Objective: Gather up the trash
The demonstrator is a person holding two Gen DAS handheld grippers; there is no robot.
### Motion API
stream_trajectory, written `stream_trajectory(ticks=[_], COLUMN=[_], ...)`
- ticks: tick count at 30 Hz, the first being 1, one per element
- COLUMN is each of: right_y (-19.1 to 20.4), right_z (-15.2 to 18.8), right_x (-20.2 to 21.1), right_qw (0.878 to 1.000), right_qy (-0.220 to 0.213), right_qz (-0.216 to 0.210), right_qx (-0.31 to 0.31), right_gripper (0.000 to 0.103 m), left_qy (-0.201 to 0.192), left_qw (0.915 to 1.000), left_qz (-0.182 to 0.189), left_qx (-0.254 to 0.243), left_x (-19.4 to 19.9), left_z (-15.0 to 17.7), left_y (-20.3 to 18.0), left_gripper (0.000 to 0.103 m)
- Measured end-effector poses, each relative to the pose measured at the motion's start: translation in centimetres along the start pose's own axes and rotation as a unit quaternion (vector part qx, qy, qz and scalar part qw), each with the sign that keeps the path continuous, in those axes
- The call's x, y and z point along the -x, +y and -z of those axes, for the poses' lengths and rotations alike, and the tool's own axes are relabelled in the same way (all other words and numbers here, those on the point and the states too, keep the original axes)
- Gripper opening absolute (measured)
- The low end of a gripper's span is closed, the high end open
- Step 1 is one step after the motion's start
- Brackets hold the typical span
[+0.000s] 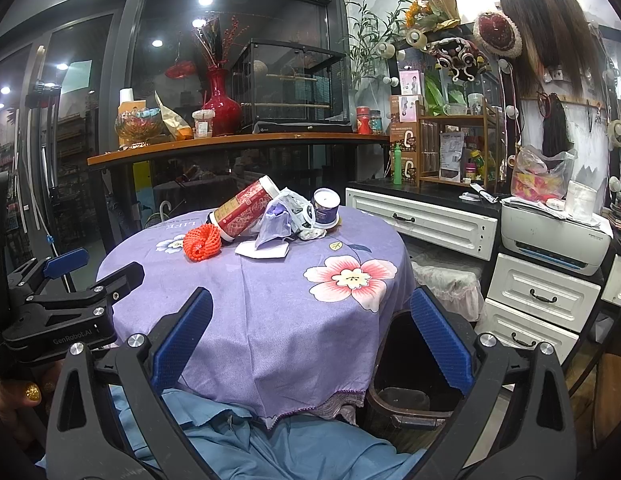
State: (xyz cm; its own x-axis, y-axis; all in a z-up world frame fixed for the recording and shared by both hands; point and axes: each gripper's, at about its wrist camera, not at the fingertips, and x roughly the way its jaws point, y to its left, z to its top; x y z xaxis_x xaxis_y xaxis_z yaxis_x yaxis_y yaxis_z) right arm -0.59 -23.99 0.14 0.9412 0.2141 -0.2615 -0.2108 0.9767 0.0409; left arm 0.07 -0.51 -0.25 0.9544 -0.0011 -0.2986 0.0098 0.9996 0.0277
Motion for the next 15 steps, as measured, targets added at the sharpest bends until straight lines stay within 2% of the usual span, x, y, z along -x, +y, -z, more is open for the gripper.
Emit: stream_trajectory(ticks=[9, 15], right_y=[0.2, -0.2], right_z=[0.4, 1.1], right_x=[-0.5, -2.7], right_qw=[1.000, 0.999], right_qy=[0.007, 0.047], right_qz=[0.000, -0.018], right_qx=[0.000, 0.000], right_gripper=[0.098, 0.098], left_qy=[0.004, 0.035], left_qw=[1.0000, 0.9993], left_qz=[-0.001, 0.000], left_qx=[-0.003, -0.012], left_x=[-0.2, -1.8], left_z=[0.4, 1.4], left_y=[-0.4, -0.5], left_gripper=[0.098, 0.098])
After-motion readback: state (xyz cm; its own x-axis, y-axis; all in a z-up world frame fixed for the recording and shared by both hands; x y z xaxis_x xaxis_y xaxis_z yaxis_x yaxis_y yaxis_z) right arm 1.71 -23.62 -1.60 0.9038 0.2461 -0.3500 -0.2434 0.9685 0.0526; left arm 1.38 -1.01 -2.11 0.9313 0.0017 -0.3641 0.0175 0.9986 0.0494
